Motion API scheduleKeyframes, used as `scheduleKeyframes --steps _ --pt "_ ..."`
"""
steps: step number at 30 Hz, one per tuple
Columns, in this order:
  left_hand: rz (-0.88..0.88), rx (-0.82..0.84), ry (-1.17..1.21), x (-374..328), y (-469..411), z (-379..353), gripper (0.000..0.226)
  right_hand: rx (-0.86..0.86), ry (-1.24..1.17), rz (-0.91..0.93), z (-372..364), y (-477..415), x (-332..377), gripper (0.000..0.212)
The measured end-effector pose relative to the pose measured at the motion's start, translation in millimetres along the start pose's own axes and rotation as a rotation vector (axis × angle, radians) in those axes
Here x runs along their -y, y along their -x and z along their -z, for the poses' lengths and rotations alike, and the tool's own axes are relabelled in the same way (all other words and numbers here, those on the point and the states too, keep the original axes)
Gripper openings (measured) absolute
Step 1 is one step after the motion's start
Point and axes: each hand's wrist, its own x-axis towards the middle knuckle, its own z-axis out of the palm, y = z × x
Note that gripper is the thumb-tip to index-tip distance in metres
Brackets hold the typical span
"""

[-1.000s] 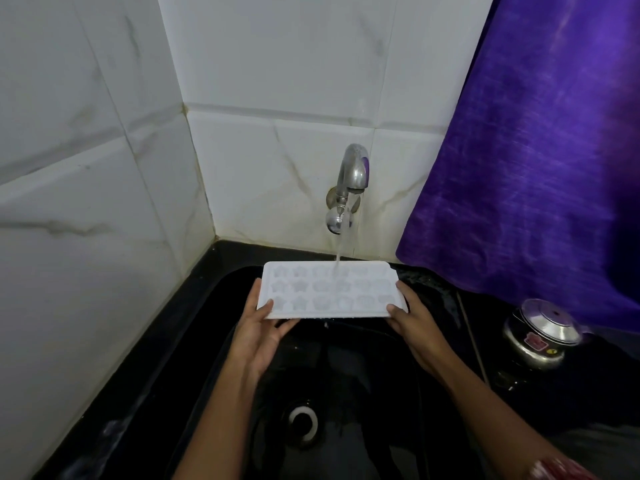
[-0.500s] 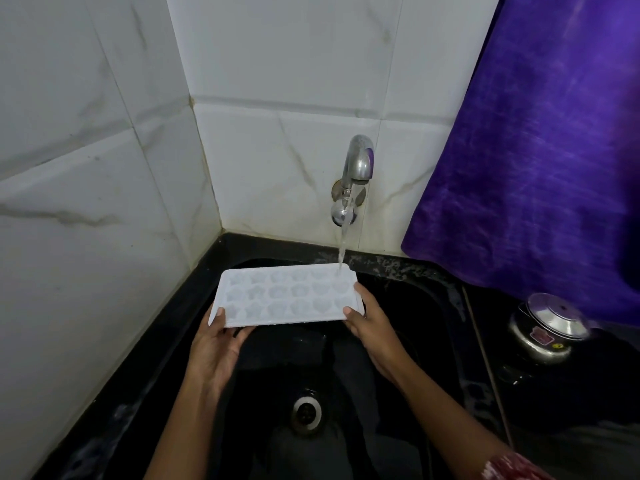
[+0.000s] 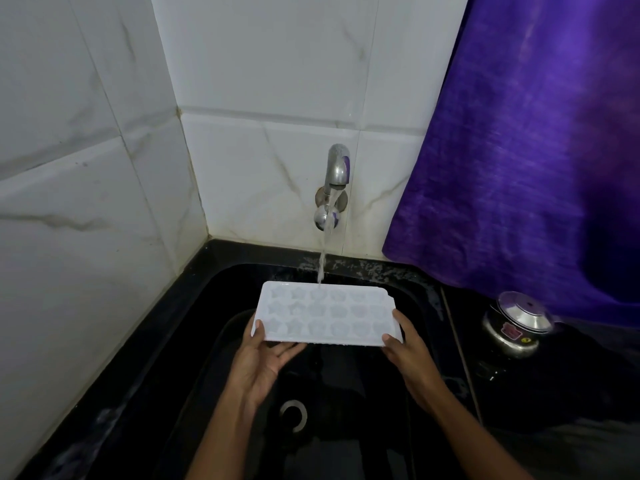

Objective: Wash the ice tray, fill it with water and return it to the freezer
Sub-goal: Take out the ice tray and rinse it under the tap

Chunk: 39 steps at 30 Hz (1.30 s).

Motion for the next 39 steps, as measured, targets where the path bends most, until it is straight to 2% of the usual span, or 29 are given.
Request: scheduleKeyframes --steps 8,12,16,20,24,28,33,35,37,39 --pt "0.053 0.0 0.062 26.7 -0.7 -28.7 0.035 -0.082 -0.01 0.008 37.5 -9.0 1.9 0.051" --pt "0.045 -0.016 0.056 33.5 -4.5 -36.9 0.035 -0.099 0.076 0.02 50.0 -12.6 4.9 0.05" --pt "-0.01 -0.045 0.03 25.8 -5.2 -27.8 0.035 -0.11 0.368 0.11 43.1 -13.7 28.1 0.04" --pt "-0.071 -0.059 -0.048 7.6 -5.4 -6.4 0.034 -0.205 0.696 0.376 14.6 -34.1 67.2 0.041" --pt "-0.096 -0.098 -0.054 -5.5 -2.9 8.5 0.029 -0.086 0.988 0.607 -33.3 -65.5 122.9 0.056" --pt "-0.122 -0.107 -0.045 -12.1 -0.4 13.5 0.027 -0.026 1.347 0.739 -77.3 -105.5 154.8 0.064" --pt "-0.132 -0.133 -0.03 -14.9 -1.7 16.3 0.033 0.127 1.181 0.569 -97.9 -110.6 169.3 0.027" --pt "-0.134 -0.142 -0.024 -15.7 -2.5 16.2 0.034 0.065 1.328 0.619 -95.1 -115.2 166.1 0.029" --pt "-0.135 -0.143 -0.025 -17.0 -3.2 16.3 0.034 0.054 1.215 0.619 -98.1 -121.0 167.8 0.038" --pt "-0.133 -0.147 -0.029 -17.9 -3.6 17.4 0.034 0.064 1.229 0.642 -99.7 -127.6 167.7 0.044"
